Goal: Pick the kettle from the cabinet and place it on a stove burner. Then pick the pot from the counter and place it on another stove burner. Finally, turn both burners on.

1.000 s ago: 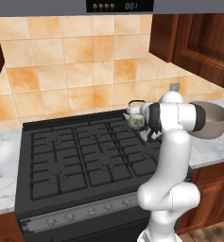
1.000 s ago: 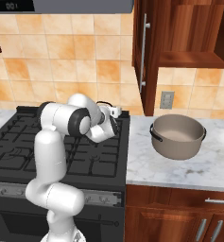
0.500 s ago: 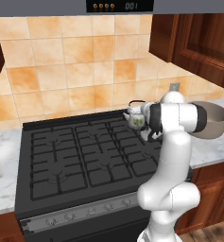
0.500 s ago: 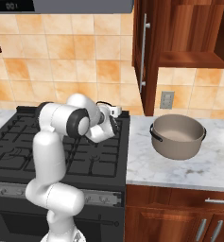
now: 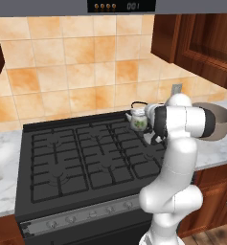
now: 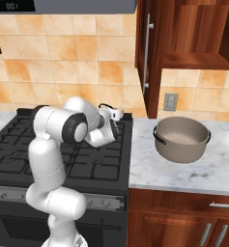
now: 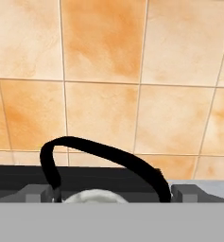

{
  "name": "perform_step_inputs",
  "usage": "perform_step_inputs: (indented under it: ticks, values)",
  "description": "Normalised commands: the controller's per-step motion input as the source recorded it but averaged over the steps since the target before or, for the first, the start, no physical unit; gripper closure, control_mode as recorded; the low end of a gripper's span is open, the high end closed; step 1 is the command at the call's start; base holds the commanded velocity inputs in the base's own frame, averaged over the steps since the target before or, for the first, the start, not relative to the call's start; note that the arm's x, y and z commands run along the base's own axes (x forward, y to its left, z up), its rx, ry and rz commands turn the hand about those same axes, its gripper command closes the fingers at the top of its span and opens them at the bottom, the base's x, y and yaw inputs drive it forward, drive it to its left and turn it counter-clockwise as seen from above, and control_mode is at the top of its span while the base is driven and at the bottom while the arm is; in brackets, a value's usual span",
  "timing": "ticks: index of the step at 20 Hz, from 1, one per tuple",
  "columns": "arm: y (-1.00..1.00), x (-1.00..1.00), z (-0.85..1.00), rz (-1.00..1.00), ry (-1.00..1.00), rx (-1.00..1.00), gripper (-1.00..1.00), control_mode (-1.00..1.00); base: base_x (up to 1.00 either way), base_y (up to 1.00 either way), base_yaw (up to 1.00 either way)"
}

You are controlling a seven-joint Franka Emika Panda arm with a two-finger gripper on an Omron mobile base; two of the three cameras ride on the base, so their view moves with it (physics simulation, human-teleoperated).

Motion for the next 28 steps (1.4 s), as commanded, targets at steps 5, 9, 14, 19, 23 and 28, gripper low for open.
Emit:
perform_step_inputs:
  ticks: [5, 9, 14, 19, 23, 28]
  values:
    - [0.0, -0.27, 0.0, 0.0, -0.02, 0.0, -1.0, -1.0, 0.0, 0.0, 0.0]
    - [0.0, -0.2, 0.0, 0.0, 0.0, 0.0, -1.0, -1.0, 0.0, 0.0, 0.0]
    - [0.0, -0.1, -0.01, 0.0, 0.0, 0.0, -1.0, -1.0, 0.0, 0.0, 0.0]
    - [-0.02, -0.08, -0.03, 0.0, 0.0, 0.0, -1.0, -1.0, 0.0, 0.0, 0.0]
    - [-0.09, -0.22, 0.0, 0.0, 0.0, 0.0, -1.0, -1.0, 0.0, 0.0, 0.0]
    - [-0.11, -0.43, 0.0, 0.0, 0.0, 0.0, -1.0, -1.0, 0.0, 0.0, 0.0]
